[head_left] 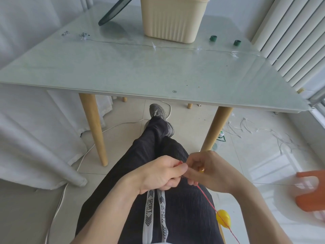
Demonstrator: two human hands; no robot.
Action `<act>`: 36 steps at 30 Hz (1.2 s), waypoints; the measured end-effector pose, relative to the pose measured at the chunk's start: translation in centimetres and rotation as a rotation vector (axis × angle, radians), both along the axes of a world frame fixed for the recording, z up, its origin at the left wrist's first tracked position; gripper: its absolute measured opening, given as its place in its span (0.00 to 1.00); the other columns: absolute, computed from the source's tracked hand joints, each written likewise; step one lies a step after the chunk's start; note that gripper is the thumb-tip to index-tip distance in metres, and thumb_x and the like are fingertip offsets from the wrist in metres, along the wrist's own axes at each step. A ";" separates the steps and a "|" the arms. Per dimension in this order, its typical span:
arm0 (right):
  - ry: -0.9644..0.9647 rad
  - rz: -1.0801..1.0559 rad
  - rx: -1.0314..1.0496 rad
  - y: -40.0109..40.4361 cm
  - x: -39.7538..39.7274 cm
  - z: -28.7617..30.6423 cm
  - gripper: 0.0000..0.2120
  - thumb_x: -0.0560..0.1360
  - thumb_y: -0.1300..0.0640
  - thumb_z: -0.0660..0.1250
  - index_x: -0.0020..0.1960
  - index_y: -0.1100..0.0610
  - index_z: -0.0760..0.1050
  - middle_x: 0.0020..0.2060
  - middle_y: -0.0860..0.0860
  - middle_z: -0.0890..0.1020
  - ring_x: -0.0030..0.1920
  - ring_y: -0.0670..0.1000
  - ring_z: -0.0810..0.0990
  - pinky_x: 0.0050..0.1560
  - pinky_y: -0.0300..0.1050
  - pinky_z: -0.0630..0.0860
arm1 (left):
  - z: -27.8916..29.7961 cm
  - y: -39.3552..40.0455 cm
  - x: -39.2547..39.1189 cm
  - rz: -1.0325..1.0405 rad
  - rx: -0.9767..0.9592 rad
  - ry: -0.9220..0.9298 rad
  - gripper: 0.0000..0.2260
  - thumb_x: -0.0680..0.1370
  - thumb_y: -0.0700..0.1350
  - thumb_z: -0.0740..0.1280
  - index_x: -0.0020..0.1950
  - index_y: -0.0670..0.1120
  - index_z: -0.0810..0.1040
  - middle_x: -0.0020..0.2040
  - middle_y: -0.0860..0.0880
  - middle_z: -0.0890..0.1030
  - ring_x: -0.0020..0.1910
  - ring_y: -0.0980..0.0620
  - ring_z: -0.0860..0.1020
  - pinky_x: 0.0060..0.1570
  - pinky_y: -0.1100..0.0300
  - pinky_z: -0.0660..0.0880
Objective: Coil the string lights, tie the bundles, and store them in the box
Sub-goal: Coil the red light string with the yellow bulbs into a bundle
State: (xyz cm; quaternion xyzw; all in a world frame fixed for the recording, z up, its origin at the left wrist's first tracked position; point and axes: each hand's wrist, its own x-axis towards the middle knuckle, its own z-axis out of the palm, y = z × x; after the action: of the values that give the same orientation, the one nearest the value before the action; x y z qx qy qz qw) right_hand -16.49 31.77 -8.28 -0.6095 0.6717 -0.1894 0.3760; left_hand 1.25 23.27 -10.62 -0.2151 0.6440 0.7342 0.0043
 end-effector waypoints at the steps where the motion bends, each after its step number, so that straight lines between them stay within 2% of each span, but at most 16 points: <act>1: -0.020 -0.010 0.005 0.0 -0.3 -0.5 0.14 0.75 0.42 0.70 0.40 0.52 0.77 0.34 0.45 0.85 0.35 0.44 0.83 0.40 0.45 0.79 | -0.2 -0.1 0.1 0.048 0.014 -0.008 0.17 0.86 0.47 0.56 0.56 0.35 0.77 0.28 0.51 0.65 0.27 0.55 0.55 0.26 0.64 0.54; 4: -0.043 -0.114 0.039 0.8 -1.2 -2.2 0.24 0.63 0.28 0.72 0.47 0.46 0.77 0.41 0.42 0.84 0.42 0.42 0.82 0.47 0.42 0.78 | -0.9 -0.3 0.4 0.276 0.107 0.037 0.13 0.85 0.45 0.58 0.59 0.36 0.77 0.28 0.51 0.63 0.27 0.56 0.56 0.25 0.65 0.55; 6: -0.233 -0.167 0.127 1.6 -1.2 -3.4 0.33 0.60 0.27 0.74 0.54 0.48 0.77 0.46 0.45 0.85 0.48 0.47 0.84 0.56 0.49 0.80 | -1.0 -0.4 0.3 0.368 0.151 0.112 0.12 0.84 0.44 0.59 0.62 0.40 0.77 0.28 0.51 0.64 0.26 0.56 0.57 0.25 0.66 0.56; 8: -0.380 -0.212 0.214 2.4 -1.1 -4.0 0.36 0.62 0.29 0.75 0.59 0.53 0.75 0.46 0.52 0.87 0.49 0.52 0.86 0.62 0.53 0.77 | -0.8 -0.2 -0.1 0.411 0.175 0.168 0.12 0.83 0.44 0.59 0.62 0.41 0.78 0.28 0.50 0.65 0.25 0.56 0.59 0.24 0.67 0.58; 9: -0.418 -0.227 0.236 2.8 -1.3 -3.9 0.34 0.64 0.32 0.75 0.59 0.55 0.76 0.43 0.55 0.87 0.46 0.55 0.86 0.59 0.52 0.78 | -0.8 -0.1 -0.2 0.425 0.180 0.185 0.13 0.83 0.45 0.60 0.62 0.41 0.78 0.28 0.50 0.65 0.25 0.57 0.59 0.24 0.68 0.59; 11: -0.485 -0.208 0.251 3.4 -1.7 -3.4 0.23 0.71 0.40 0.73 0.52 0.60 0.79 0.33 0.55 0.84 0.33 0.57 0.82 0.43 0.45 0.78 | -0.9 0.1 -0.5 0.433 0.173 0.193 0.13 0.83 0.45 0.60 0.62 0.41 0.78 0.28 0.50 0.65 0.25 0.57 0.59 0.24 0.68 0.59; 13: -0.506 -0.195 0.238 3.9 -2.0 -2.8 0.18 0.74 0.43 0.70 0.42 0.59 0.81 0.24 0.52 0.71 0.25 0.51 0.68 0.29 0.41 0.68 | -0.9 0.1 -0.5 0.415 0.151 0.184 0.12 0.84 0.44 0.60 0.63 0.41 0.78 0.28 0.50 0.65 0.25 0.57 0.60 0.24 0.68 0.59; 14: -0.506 -0.232 0.202 4.0 -2.2 -2.6 0.17 0.75 0.43 0.69 0.39 0.57 0.81 0.24 0.49 0.66 0.24 0.49 0.62 0.27 0.40 0.62 | -0.9 0.0 -0.6 0.401 0.133 0.174 0.12 0.84 0.43 0.59 0.63 0.41 0.77 0.28 0.50 0.66 0.25 0.57 0.60 0.24 0.68 0.59; 17: -0.398 -0.393 -0.009 3.8 -2.6 -1.9 0.18 0.75 0.43 0.70 0.36 0.56 0.83 0.24 0.46 0.61 0.26 0.48 0.57 0.28 0.41 0.55 | -0.8 -0.1 -0.6 0.362 0.065 0.112 0.11 0.84 0.44 0.60 0.62 0.42 0.77 0.29 0.50 0.69 0.27 0.55 0.62 0.25 0.66 0.59; 20: -0.360 -0.452 -0.137 3.5 -2.7 -1.1 0.18 0.75 0.43 0.69 0.36 0.56 0.83 0.22 0.43 0.63 0.26 0.48 0.57 0.28 0.39 0.56 | -0.8 0.1 -0.7 0.262 -0.021 0.033 0.12 0.84 0.48 0.61 0.61 0.41 0.77 0.31 0.47 0.71 0.27 0.53 0.63 0.28 0.63 0.61; 22: -0.320 -0.462 -0.161 3.3 -2.6 -0.8 0.16 0.76 0.48 0.68 0.36 0.55 0.84 0.20 0.42 0.66 0.24 0.44 0.60 0.26 0.35 0.57 | -0.9 0.3 -0.8 0.181 -0.054 0.001 0.19 0.83 0.50 0.62 0.61 0.34 0.74 0.32 0.47 0.72 0.27 0.53 0.63 0.29 0.62 0.62; 24: -0.306 -0.460 -0.176 3.2 -2.3 -0.9 0.14 0.78 0.52 0.67 0.37 0.56 0.83 0.20 0.41 0.67 0.22 0.43 0.62 0.26 0.32 0.59 | -0.9 0.3 -0.9 0.155 -0.073 -0.021 0.22 0.82 0.51 0.63 0.59 0.31 0.73 0.30 0.49 0.71 0.27 0.54 0.64 0.28 0.63 0.63; 28: -0.239 -0.440 -0.241 2.1 -1.4 -0.7 0.14 0.79 0.55 0.67 0.39 0.60 0.84 0.19 0.42 0.70 0.21 0.43 0.65 0.26 0.30 0.60 | -0.7 0.1 -0.7 0.149 -0.097 -0.085 0.16 0.84 0.49 0.61 0.51 0.37 0.80 0.27 0.49 0.70 0.25 0.53 0.63 0.27 0.62 0.61; 32: -0.169 -0.450 -0.281 1.0 -0.7 -0.6 0.13 0.79 0.52 0.68 0.38 0.53 0.85 0.19 0.43 0.64 0.22 0.45 0.59 0.26 0.35 0.57 | -0.3 -0.1 -0.2 0.121 -0.011 -0.090 0.20 0.84 0.53 0.58 0.46 0.40 0.79 0.28 0.46 0.74 0.22 0.53 0.65 0.26 0.63 0.62; 33: -0.200 -0.447 -0.289 0.8 -0.5 -0.5 0.13 0.79 0.53 0.68 0.38 0.54 0.85 0.19 0.43 0.64 0.22 0.45 0.60 0.27 0.35 0.58 | -0.4 -0.2 -0.2 0.114 0.023 -0.078 0.21 0.84 0.54 0.58 0.47 0.39 0.80 0.28 0.46 0.74 0.22 0.54 0.66 0.25 0.64 0.62; 36: -0.254 -0.374 -0.303 -0.1 0.6 0.5 0.13 0.80 0.58 0.67 0.42 0.63 0.84 0.18 0.39 0.72 0.21 0.41 0.70 0.27 0.29 0.64 | -0.5 -0.3 -0.1 0.092 0.036 -0.068 0.23 0.83 0.56 0.57 0.49 0.39 0.81 0.30 0.45 0.76 0.21 0.53 0.68 0.23 0.65 0.62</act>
State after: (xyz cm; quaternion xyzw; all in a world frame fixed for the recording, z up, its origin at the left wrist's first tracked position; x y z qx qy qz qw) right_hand -15.93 31.64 -7.79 -0.4956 0.6840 -0.4290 0.3201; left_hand 1.16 23.01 -11.12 -0.2694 0.6197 0.7372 -0.0037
